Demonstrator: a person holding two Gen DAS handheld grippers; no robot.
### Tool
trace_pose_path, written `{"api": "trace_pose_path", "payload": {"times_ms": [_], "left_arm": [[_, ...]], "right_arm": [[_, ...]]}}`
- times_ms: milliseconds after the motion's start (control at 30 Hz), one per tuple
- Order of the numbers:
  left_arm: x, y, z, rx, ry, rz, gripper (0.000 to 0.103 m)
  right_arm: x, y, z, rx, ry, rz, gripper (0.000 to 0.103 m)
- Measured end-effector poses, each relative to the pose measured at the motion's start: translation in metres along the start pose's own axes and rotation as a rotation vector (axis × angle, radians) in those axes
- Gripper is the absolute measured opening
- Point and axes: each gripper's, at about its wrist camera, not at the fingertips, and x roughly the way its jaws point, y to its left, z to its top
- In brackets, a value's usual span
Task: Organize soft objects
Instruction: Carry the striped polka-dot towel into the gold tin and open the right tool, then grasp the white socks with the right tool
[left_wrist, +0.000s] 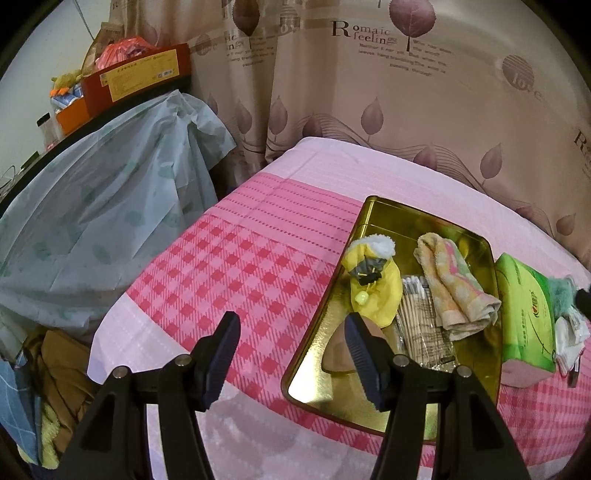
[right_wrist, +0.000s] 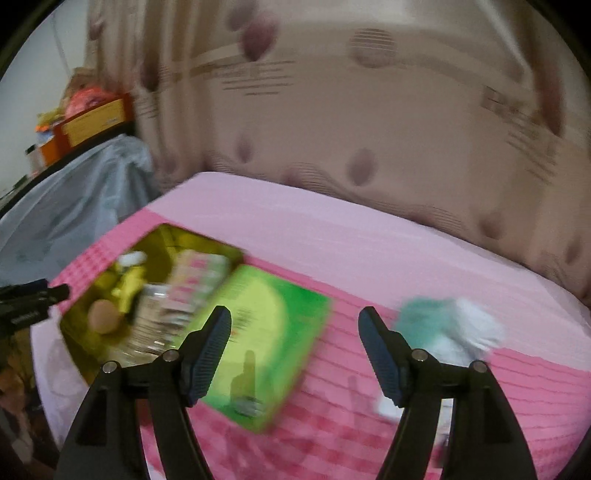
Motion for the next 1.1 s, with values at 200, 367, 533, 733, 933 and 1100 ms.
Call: {"api": "trace_pose_path", "payload": {"times_ms": [200, 367, 533, 733, 933, 1100], "left_arm": [[-0.001, -0.001, -0.001, 0.004, -0.004, -0.001, 0.060], [0.001, -0.003, -0.001, 0.012, -0.001, -0.002, 0.060], [0.000, -0.004, -0.001, 0.023, -0.011, -0.002, 0.060], [0.002, -0.015, -0.001, 0.070, -0.033, 0.011, 0.060], [0.000, -0.024, -0.002, 0.119, -0.061, 0.026, 0.060], [0.001, -0.033, -0.005, 0.156, -0.066, 0.040, 0.060]], "right_arm": [[-0.003, -0.078, -0.006, 0.091, 0.017, -0.121, 0.069], [0.013, -0.121, -0.012, 0.137, 0.060, -0.172, 0.069], [0.037, -0.143, -0.018, 0.152, 0.101, -0.193, 0.069], [0.067, -0.161, -0.020, 0.173, 0.145, -0.188, 0.069], [0.078, -0.166, -0.026, 0.142, 0.133, -0.197, 0.041], [0.064, -0.169, -0.031, 0.140, 0.080, -0.199, 0.025]]}}
